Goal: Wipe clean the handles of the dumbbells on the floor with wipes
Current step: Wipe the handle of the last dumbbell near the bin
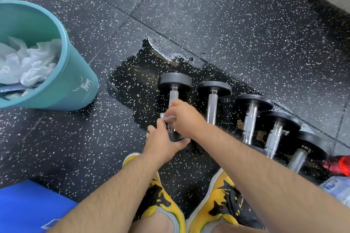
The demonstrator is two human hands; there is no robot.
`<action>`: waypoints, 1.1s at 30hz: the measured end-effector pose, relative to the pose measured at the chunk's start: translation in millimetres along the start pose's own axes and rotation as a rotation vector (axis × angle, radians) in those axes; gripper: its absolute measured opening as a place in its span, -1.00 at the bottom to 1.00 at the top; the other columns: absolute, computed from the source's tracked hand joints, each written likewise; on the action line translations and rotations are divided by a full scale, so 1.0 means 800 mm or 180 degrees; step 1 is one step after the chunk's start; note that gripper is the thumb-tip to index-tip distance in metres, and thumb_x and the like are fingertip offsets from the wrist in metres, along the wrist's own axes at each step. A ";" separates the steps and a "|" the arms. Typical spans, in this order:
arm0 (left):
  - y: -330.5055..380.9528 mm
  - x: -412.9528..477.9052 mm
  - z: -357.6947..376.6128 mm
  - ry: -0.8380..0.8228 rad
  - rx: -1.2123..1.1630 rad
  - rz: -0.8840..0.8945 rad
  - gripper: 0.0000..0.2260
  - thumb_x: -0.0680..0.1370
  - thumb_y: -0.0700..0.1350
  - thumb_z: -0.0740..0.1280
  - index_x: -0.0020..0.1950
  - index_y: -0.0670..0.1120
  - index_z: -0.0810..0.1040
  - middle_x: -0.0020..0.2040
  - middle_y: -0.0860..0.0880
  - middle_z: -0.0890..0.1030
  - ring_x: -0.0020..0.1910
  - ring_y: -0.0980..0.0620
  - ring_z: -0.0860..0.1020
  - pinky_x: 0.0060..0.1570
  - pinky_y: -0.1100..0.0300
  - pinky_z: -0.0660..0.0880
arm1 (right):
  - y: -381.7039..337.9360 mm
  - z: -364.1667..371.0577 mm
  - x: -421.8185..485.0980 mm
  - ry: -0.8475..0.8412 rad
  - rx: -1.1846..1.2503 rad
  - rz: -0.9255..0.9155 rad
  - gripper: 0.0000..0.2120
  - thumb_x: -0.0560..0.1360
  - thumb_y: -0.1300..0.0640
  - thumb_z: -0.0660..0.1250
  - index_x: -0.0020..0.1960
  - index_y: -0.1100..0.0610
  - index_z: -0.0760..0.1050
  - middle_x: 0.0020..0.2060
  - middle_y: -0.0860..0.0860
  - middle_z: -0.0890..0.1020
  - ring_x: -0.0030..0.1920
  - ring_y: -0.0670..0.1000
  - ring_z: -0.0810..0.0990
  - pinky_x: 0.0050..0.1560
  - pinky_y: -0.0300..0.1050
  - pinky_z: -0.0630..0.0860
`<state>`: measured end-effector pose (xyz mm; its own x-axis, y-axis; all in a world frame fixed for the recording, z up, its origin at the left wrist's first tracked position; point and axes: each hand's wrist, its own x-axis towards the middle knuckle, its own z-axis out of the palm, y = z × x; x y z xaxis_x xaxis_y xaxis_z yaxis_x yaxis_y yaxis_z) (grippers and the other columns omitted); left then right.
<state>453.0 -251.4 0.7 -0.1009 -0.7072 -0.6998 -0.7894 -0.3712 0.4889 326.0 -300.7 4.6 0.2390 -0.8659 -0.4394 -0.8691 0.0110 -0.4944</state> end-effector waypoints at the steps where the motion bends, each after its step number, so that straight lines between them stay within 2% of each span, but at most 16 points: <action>1: 0.000 0.000 0.001 0.0009 0.0008 0.0000 -0.24 0.30 0.36 0.54 0.23 0.02 0.22 0.20 -0.08 0.31 0.21 -0.13 0.40 0.20 -0.10 0.51 | 0.004 -0.002 0.001 0.0171 0.0079 0.0056 -0.77 0.54 0.26 0.34 0.12 0.07 0.66 0.02 -0.03 0.48 0.01 0.07 0.54 -0.02 -0.05 0.50; 4: 0.001 -0.001 0.002 0.0001 0.0032 0.0007 -0.26 0.29 0.38 0.53 0.17 0.02 0.21 0.17 -0.07 0.31 0.18 -0.12 0.41 0.16 -0.10 0.54 | 0.006 0.001 -0.006 0.0674 0.0387 0.0283 -0.82 0.54 0.27 0.36 0.07 0.08 0.65 -0.03 -0.06 0.48 -0.04 0.05 0.55 -0.01 -0.03 0.52; 8: -0.002 0.002 0.001 0.0028 0.0015 0.0015 -0.26 0.29 0.38 0.53 0.15 0.03 0.21 0.16 -0.06 0.30 0.17 -0.12 0.42 0.14 -0.10 0.55 | 0.002 0.001 -0.013 0.0631 0.0566 0.0586 -0.76 0.49 0.33 0.36 0.06 0.06 0.63 0.01 -0.03 0.54 -0.04 0.01 0.55 -0.02 -0.08 0.52; 11: -0.004 0.002 0.003 0.0030 -0.0011 0.0002 -0.28 0.27 0.41 0.53 0.10 0.06 0.19 0.12 -0.04 0.29 0.14 -0.11 0.42 0.10 -0.09 0.57 | 0.008 -0.010 -0.008 0.0918 0.1143 0.1058 -0.89 0.51 0.21 0.43 0.01 0.05 0.61 -0.07 -0.04 0.60 -0.15 -0.09 0.53 -0.20 -0.26 0.46; 13: -0.004 0.001 0.004 0.0029 -0.0016 0.0004 -0.27 0.27 0.41 0.52 0.11 0.07 0.19 0.11 -0.03 0.29 0.13 -0.11 0.43 0.09 -0.09 0.58 | 0.010 -0.005 -0.014 0.0894 0.1466 0.1244 -0.91 0.50 0.23 0.42 -0.05 0.06 0.61 -0.11 -0.03 0.61 -0.19 -0.09 0.52 -0.24 -0.28 0.43; 16: -0.003 0.002 0.004 0.0050 0.0004 0.0007 -0.26 0.28 0.41 0.52 0.14 0.06 0.19 0.14 -0.05 0.29 0.15 -0.11 0.43 0.11 -0.08 0.57 | 0.009 0.001 -0.022 0.0624 0.1541 0.1320 -0.86 0.48 0.27 0.42 -0.11 0.04 0.62 -0.14 -0.02 0.62 -0.20 -0.08 0.53 -0.22 -0.20 0.46; 20: -0.001 0.002 0.004 0.0019 0.0009 0.0012 -0.24 0.30 0.40 0.52 0.21 0.07 0.17 0.16 -0.05 0.29 0.17 -0.09 0.41 0.13 -0.08 0.56 | 0.016 -0.012 -0.009 0.0807 0.1709 0.1308 -0.90 0.50 0.24 0.39 -0.07 0.05 0.58 -0.16 -0.02 0.63 -0.22 -0.06 0.52 -0.22 -0.17 0.47; 22: -0.003 0.002 0.004 0.0005 0.0011 0.0006 -0.24 0.29 0.41 0.51 0.20 0.08 0.17 0.15 -0.05 0.28 0.16 -0.09 0.41 0.10 -0.08 0.58 | 0.014 -0.008 -0.009 0.0855 0.1810 0.1337 -0.91 0.50 0.22 0.38 -0.08 0.04 0.56 -0.17 -0.03 0.64 -0.22 -0.07 0.53 -0.25 -0.19 0.44; 27: -0.005 0.003 0.004 0.0016 -0.0016 0.0047 -0.25 0.27 0.42 0.52 0.15 0.10 0.16 0.12 -0.03 0.28 0.13 -0.10 0.44 0.07 -0.07 0.59 | 0.014 0.001 -0.021 0.0587 0.1825 0.1524 -0.93 0.50 0.21 0.40 -0.10 0.06 0.56 -0.17 -0.07 0.61 -0.21 -0.11 0.52 -0.27 -0.25 0.39; 33: -0.004 0.001 0.004 0.0016 -0.0016 0.0067 -0.26 0.29 0.40 0.53 0.16 0.09 0.17 0.13 -0.03 0.29 0.13 -0.10 0.45 0.06 -0.06 0.59 | 0.006 -0.005 -0.009 0.0863 0.1893 0.1569 -0.88 0.52 0.26 0.32 -0.08 0.06 0.55 -0.15 -0.05 0.59 -0.19 -0.07 0.53 -0.29 -0.21 0.39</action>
<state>453.7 -248.9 -2.9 -0.1144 -0.7179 -0.6867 -0.7842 -0.3591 0.5060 318.3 -296.4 8.2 -0.2898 -0.7824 -0.5513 -0.4538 0.6195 -0.6406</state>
